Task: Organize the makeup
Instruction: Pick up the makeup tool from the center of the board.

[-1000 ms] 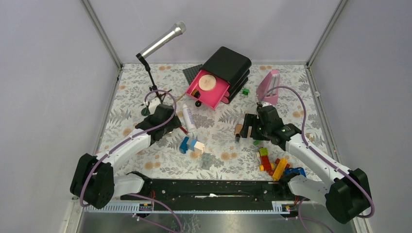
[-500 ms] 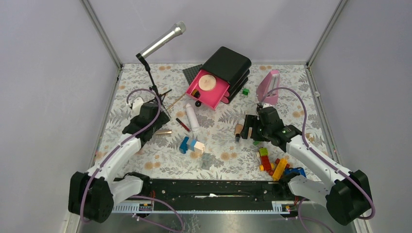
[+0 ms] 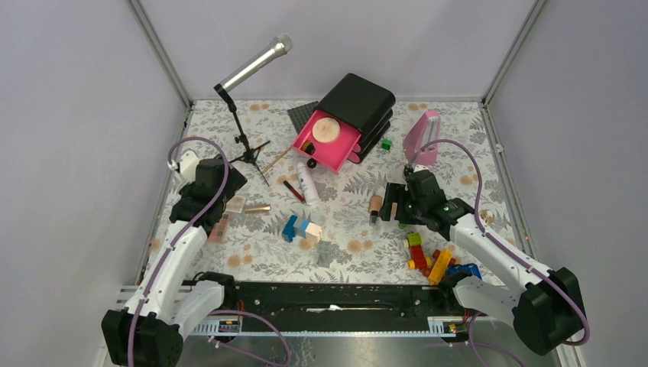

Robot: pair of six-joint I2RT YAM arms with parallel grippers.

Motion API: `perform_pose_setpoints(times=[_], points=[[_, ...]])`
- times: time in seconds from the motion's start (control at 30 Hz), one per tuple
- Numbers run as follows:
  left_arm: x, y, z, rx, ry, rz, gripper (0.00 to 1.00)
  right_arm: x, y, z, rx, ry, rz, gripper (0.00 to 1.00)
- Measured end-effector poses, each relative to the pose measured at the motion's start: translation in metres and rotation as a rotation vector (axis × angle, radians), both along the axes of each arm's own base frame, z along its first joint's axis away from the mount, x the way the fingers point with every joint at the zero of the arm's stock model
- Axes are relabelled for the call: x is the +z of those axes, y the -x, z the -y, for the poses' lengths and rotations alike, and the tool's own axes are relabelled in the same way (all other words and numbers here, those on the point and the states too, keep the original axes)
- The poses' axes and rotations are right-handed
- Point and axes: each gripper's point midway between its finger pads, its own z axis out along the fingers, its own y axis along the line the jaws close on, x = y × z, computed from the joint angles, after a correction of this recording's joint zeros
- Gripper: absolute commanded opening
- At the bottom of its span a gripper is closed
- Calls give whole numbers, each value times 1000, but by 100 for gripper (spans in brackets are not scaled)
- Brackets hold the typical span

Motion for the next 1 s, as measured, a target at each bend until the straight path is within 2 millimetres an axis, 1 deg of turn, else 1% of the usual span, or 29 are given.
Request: perform_pose_setpoints(times=[0.13,0.23,0.37,0.5,0.57,0.67,0.77,0.87,1.0], points=[[-5,6,-14,52,-3,-32,97,-2,0,3,2,16,3,86],[-7,8,-22,83,1,-37,97,-3,-1,4,7,29,9,86],[-8,8,-28,111,3,-42,97,-3,-2,7,7,45,17,87],[-12,7,-29,121,6,-55,97,-3,-4,9,4,60,26,87],[-14,6,-29,121,5,-58,94,-3,-4,10,7,64,29,87],[-19,0,-29,120,4,-55,86,-3,-6,10,8,69,38,87],[-31,-12,-28,116,-4,-73,76,-3,-7,10,11,71,40,87],[-51,-27,-29,122,-7,-110,74,-4,-8,9,14,72,40,87],[-80,-43,-32,144,7,-160,73,-5,-9,8,17,70,39,87]])
